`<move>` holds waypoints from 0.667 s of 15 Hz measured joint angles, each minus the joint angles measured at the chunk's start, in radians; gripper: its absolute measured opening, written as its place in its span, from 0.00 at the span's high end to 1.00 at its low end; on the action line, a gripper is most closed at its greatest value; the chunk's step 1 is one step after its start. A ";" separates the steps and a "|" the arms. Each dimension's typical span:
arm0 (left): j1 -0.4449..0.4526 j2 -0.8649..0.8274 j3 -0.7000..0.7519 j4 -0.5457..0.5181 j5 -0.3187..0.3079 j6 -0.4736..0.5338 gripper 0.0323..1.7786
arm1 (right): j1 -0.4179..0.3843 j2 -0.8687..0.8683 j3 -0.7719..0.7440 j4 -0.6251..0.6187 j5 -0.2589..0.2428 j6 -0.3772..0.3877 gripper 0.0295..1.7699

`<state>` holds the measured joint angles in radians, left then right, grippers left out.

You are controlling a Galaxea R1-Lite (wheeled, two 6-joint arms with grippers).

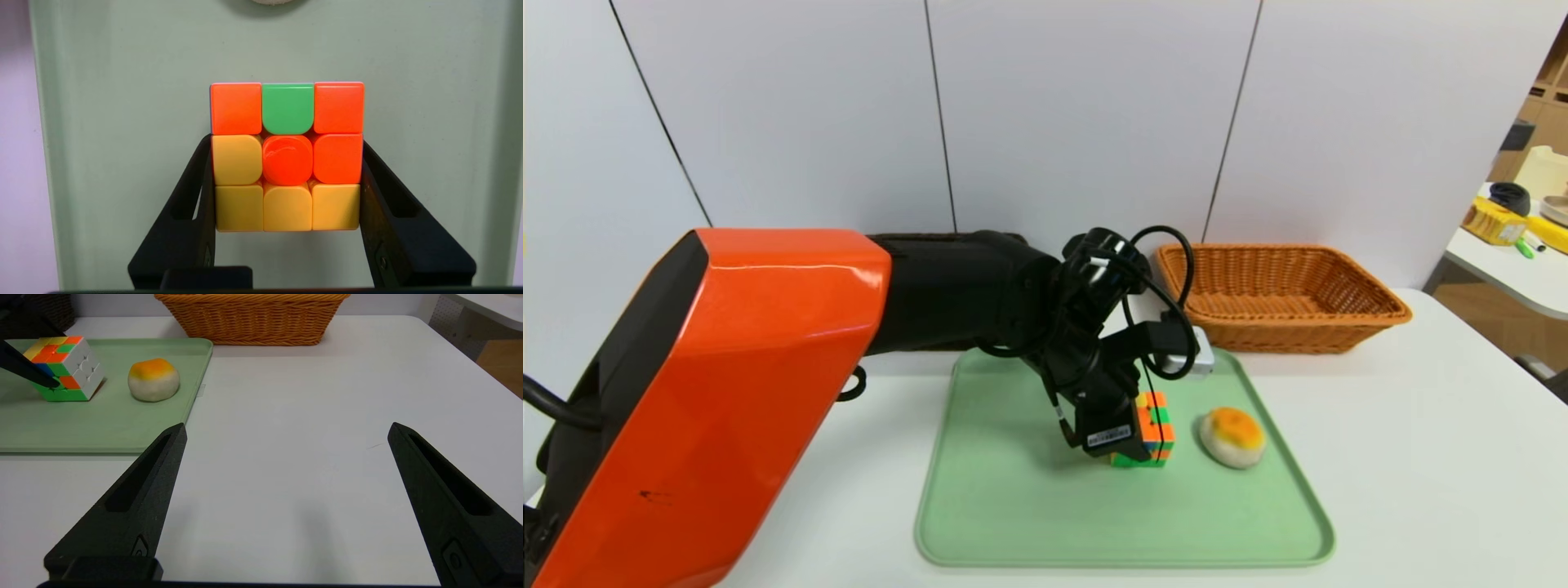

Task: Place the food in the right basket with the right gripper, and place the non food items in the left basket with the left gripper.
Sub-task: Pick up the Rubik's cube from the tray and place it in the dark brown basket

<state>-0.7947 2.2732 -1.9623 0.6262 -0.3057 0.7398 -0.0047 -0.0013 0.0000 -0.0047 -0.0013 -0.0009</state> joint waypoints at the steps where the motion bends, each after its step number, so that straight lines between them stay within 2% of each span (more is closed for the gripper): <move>1: 0.003 -0.011 0.000 0.003 0.003 0.001 0.47 | 0.000 0.000 0.000 0.001 0.000 0.000 0.04; 5: 0.031 -0.096 0.004 0.035 0.115 0.006 0.47 | 0.001 0.000 0.000 0.001 0.000 0.000 0.04; 10: 0.137 -0.219 0.017 0.102 0.163 0.009 0.48 | 0.000 0.000 0.000 0.001 0.000 0.000 0.04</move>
<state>-0.6577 2.0540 -1.9455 0.7279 -0.1432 0.7489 -0.0043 -0.0013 0.0000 -0.0038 -0.0017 -0.0013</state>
